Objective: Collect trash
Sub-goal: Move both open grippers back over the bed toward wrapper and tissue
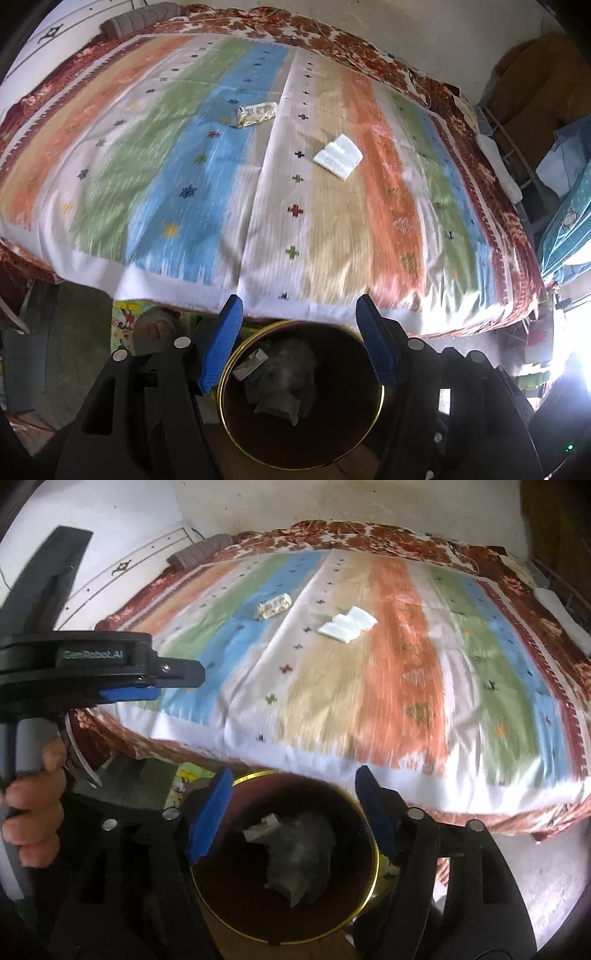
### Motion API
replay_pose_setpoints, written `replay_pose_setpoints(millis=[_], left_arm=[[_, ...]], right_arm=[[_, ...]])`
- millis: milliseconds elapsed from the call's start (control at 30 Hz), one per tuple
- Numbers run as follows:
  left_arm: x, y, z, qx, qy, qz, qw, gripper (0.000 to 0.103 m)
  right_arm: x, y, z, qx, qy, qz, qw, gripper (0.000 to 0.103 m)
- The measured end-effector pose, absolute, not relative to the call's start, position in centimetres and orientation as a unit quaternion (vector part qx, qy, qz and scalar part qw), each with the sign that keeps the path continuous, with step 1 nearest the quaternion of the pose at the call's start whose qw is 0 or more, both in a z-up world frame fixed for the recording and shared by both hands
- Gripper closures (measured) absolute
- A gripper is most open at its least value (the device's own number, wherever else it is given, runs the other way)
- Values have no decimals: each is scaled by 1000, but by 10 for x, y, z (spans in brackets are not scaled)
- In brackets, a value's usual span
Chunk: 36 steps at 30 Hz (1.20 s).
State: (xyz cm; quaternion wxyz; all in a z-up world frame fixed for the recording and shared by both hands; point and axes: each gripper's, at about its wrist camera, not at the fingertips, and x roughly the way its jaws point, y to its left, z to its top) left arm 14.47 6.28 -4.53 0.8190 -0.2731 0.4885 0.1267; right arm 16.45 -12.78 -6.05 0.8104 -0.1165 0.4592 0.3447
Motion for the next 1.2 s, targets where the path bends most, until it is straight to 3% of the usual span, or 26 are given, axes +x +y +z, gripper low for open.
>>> replay_pose_setpoints(millis=[433, 633, 767, 1000, 1200], left_arm=[[199, 94, -35, -258, 484, 149, 823, 32], [225, 112, -27, -255, 452, 150, 842, 12], [245, 117, -30, -221, 447, 161, 852, 6], [265, 151, -55, -311, 446, 135, 828, 6], [276, 188, -76, -331, 436, 156, 822, 6]], right_arm=[[212, -94, -54, -136, 421, 337, 831, 19], [243, -79, -66, -126, 419, 336, 834, 12], [260, -70, -72, -115, 418, 334, 837, 9], [288, -63, -93, -103, 427, 331, 835, 9], [313, -53, -111, -102, 439, 318, 834, 9]])
